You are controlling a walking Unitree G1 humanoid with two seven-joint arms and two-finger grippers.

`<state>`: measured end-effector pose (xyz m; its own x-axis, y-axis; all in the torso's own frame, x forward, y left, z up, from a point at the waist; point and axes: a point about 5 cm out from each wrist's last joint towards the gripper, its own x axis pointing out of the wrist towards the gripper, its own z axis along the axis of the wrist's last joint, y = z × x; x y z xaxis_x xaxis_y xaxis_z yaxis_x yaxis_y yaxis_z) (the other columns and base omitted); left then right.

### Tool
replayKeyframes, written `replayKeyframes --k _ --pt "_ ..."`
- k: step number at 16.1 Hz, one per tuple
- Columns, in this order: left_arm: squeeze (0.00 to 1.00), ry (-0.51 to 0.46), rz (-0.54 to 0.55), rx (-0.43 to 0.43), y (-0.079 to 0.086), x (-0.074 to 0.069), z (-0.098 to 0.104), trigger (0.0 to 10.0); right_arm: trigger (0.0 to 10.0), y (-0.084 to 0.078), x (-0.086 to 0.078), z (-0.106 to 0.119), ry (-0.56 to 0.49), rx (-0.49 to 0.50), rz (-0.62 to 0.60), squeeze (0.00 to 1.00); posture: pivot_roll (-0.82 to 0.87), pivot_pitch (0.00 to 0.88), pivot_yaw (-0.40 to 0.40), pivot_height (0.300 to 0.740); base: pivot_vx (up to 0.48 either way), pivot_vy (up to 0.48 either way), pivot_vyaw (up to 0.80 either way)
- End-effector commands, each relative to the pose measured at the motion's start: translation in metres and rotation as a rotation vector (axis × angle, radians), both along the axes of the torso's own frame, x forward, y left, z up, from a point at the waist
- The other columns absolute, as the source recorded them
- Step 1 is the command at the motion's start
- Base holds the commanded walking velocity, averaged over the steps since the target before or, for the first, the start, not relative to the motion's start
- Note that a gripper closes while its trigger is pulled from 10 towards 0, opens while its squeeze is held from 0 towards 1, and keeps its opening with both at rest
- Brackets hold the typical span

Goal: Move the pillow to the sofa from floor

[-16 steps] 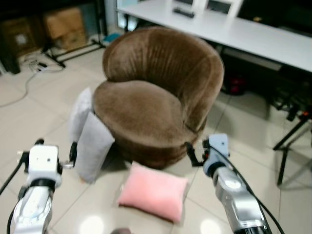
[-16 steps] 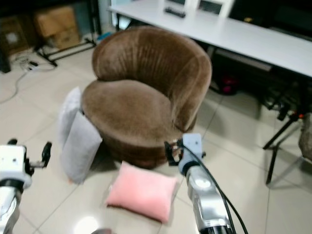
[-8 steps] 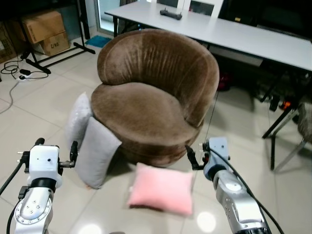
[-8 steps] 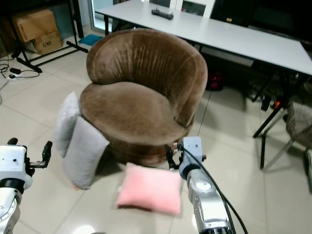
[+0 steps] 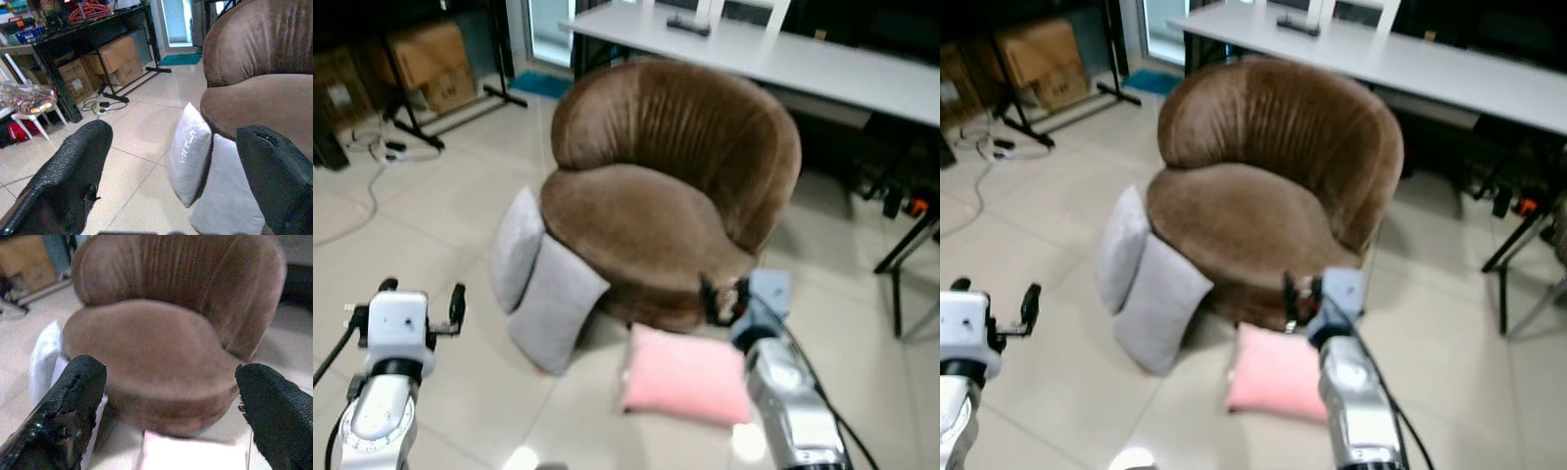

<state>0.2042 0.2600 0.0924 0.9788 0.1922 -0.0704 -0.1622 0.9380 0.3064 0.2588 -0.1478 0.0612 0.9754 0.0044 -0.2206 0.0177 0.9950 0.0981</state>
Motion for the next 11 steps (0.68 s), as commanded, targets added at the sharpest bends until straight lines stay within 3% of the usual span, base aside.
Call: replayKeyframes --k 1,6,11 --pt "0.0 -0.013 -0.015 -0.005 -0.007 0.003 0.001 10.0 10.0 -0.012 -0.003 -0.001 -0.005 -0.002 -0.046 0.0 0.12 0.0 -0.06 0.74 0.0 0.48 0.0" --pt "0.0 -0.032 0.0 0.0 -0.004 0.005 0.005 10.0 10.0 -0.01 -0.002 -0.003 0.007 -0.005 -0.046 0.0 0.12 0.0 -0.063 0.74 0.0 0.48 0.0" --pt "0.0 -0.054 -0.013 -0.006 -0.005 0.009 0.012 10.0 10.0 -0.005 0.001 -0.004 0.027 -0.005 -0.02 0.0 0.12 0.0 -0.064 0.74 0.0 0.0 0.0"
